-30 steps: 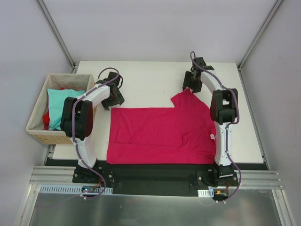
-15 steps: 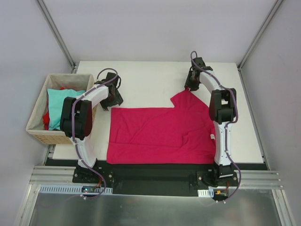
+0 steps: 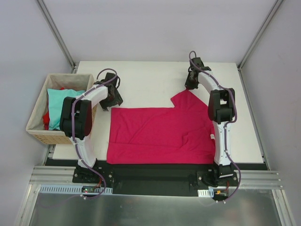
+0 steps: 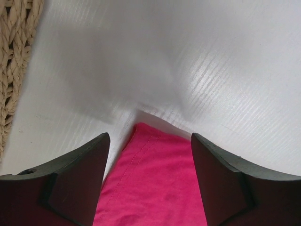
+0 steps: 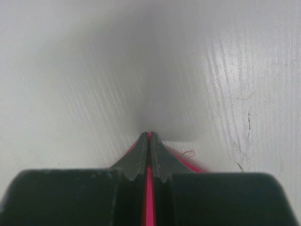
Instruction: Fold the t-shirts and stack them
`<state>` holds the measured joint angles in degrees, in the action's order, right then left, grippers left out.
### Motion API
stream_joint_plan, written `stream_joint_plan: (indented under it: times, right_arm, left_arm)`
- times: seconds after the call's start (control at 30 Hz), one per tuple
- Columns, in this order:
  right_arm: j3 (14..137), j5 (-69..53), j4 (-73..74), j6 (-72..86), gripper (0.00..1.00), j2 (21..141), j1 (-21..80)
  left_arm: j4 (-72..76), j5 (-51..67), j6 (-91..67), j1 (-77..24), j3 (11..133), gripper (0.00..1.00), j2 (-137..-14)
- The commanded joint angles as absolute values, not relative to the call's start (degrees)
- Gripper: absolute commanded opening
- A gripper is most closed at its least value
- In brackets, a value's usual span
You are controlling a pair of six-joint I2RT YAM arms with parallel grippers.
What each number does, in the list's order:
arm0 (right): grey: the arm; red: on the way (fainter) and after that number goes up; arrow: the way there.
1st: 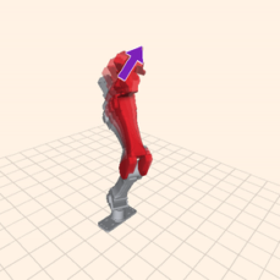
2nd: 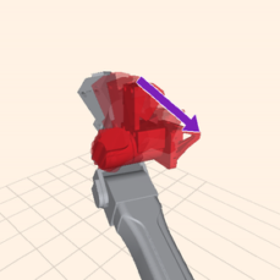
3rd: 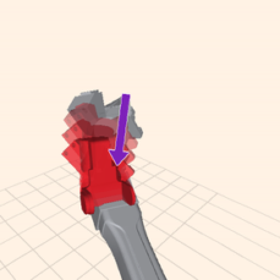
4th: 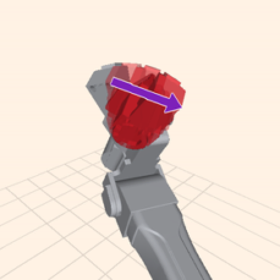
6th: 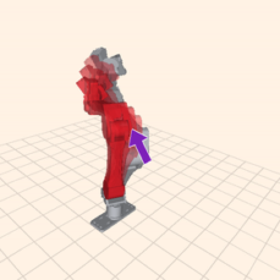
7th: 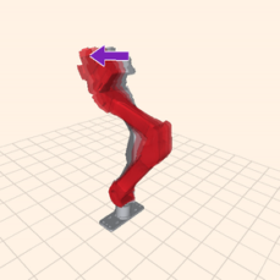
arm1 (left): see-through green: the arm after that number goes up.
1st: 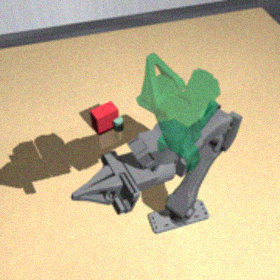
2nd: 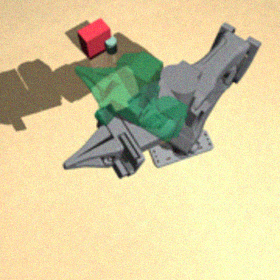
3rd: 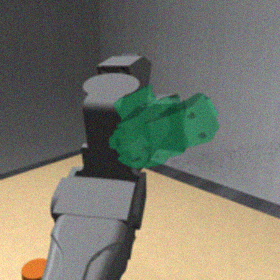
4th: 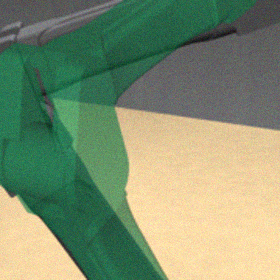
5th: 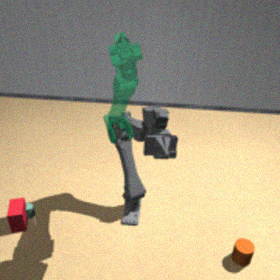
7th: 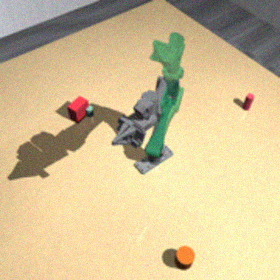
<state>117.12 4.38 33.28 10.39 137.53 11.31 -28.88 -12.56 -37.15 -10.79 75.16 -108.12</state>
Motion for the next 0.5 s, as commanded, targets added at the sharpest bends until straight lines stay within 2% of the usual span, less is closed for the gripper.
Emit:
stream_joint_plan:
  times: [0.0, 0.17, 0.37, 0.47]
  right_arm:
    - [119.27, 6.15, 33.31, 9.67, 0.01, 137.47, 11.95]
    - [119.36, 5.80, 32.61, 8.09, 0.01, 135.79, 11.95]
    - [118.74, 5.89, 32.69, 7.91, 0.01, 135.26, 11.95]
    - [118.48, 6.06, 32.87, 8.26, 0.01, 135.18, 11.95]
  left_arm:
    - [-29.18, -12.30, -36.39, -9.76, 76.02, 0.70, -108.81]
    - [-29.18, -12.48, -36.83, -8.88, 76.81, 0.67, -109.77]
    - [-29.18, -12.04, -37.35, -8.61, 77.78, 0.55, -110.31]
    - [-29.18, -11.08, -37.88, -8.61, 76.64, 0.54, -109.08]
